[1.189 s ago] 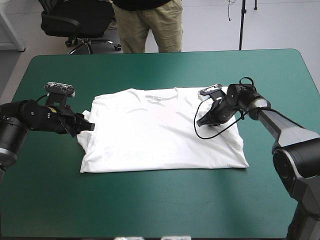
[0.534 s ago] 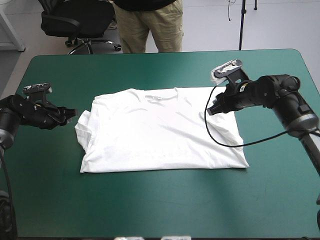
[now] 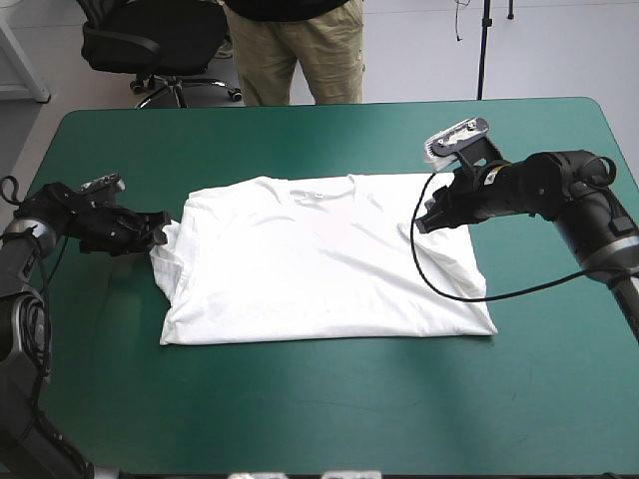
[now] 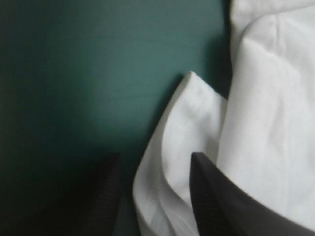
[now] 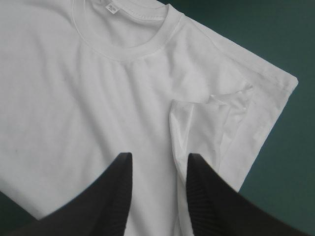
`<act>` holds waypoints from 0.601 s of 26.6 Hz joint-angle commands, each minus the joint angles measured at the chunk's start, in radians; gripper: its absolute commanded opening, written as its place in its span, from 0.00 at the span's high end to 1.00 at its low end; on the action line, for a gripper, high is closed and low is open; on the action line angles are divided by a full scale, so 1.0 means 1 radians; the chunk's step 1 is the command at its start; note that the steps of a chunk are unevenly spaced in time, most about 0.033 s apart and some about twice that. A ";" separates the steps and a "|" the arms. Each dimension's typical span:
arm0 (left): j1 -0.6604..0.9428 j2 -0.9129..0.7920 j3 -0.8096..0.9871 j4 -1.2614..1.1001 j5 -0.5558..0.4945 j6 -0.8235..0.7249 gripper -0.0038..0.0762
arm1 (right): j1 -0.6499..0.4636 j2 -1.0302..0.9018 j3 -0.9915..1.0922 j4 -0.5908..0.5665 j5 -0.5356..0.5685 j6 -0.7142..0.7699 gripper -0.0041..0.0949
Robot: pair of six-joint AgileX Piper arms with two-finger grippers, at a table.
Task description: Fold the cloth
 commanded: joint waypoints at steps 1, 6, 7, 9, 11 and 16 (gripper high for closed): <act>0.002 -0.014 -0.036 -0.039 -0.002 0.016 0.55 | -0.002 -0.038 -0.027 0.019 -0.034 -0.009 0.60; -0.034 0.006 -0.036 -0.031 0.011 0.048 0.55 | -0.002 -0.038 -0.027 0.021 -0.034 -0.009 0.60; -0.044 0.007 -0.036 -0.031 0.011 0.064 0.55 | -0.002 -0.038 -0.027 0.023 -0.034 -0.009 0.60; -0.061 0.009 -0.036 -0.033 0.011 0.073 0.59 | -0.002 -0.038 -0.027 0.027 -0.034 -0.009 0.60; -0.076 0.009 -0.036 -0.031 0.011 0.073 0.71 | -0.002 -0.038 -0.027 0.027 -0.034 -0.009 0.60; -0.076 0.003 -0.056 0.001 0.013 0.082 0.97 | -0.002 -0.038 -0.027 0.029 -0.031 -0.009 0.60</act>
